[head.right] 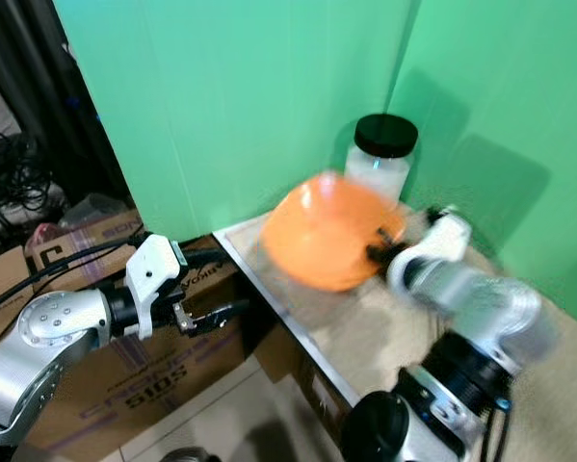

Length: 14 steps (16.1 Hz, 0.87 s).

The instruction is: Setting the table

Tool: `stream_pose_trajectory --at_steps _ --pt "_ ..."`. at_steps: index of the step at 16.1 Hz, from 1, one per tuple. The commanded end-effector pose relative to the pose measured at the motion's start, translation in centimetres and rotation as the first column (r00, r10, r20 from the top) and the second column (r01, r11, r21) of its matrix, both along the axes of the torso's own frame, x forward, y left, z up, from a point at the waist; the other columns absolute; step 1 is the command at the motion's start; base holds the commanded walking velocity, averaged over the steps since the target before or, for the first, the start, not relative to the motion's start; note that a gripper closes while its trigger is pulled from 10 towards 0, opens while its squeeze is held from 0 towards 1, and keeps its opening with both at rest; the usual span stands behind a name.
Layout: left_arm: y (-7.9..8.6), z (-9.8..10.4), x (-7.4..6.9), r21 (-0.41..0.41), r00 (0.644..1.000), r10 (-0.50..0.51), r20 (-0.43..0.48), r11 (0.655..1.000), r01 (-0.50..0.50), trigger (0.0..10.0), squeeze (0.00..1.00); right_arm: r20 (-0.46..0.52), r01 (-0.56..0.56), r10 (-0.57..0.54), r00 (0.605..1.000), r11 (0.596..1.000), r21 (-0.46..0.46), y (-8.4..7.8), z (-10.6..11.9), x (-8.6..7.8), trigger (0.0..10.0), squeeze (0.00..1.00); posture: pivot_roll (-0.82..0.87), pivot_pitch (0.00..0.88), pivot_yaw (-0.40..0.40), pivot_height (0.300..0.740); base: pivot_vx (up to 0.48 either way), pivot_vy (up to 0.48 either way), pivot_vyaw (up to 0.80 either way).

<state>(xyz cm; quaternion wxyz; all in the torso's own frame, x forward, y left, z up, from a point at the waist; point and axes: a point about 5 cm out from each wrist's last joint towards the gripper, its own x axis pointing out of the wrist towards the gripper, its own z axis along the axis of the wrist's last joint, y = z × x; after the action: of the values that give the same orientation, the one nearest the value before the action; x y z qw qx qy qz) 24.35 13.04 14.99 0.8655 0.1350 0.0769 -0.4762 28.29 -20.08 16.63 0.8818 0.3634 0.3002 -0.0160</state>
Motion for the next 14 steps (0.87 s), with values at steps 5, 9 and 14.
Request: stream_pose_trajectory --at_steps 5,9,14 --pt "0.0 0.9 0.7 -0.059 0.995 0.085 0.052 0.995 -0.082 10.0 0.0 0.387 0.015 0.158 0.909 0.913 -0.408 0.3 6.5 -0.7 0.0 0.0 0.12 0.0 0.014 0.74 0.0 0.0 0.0" --pt "0.2 1.5 1.0 -0.144 0.963 0.252 0.099 0.961 -0.237 10.0 0.0 0.522 0.026 0.32 0.79 0.834 -0.551 3.1 6.9 -2.2 10.0 0.0 0.1 0.0 0.028 0.74 0.0 0.0 0.0" --pt "0.0 3.3 0.1 -0.263 0.846 0.504 0.174 0.851 -0.454 10.0 0.0 0.59 0.209 0.3 0.75 0.738 -0.641 3.8 5.2 -2.4 10.0 0.0 0.17 0.0 -0.031 0.74 0.0 0.0 0.0"
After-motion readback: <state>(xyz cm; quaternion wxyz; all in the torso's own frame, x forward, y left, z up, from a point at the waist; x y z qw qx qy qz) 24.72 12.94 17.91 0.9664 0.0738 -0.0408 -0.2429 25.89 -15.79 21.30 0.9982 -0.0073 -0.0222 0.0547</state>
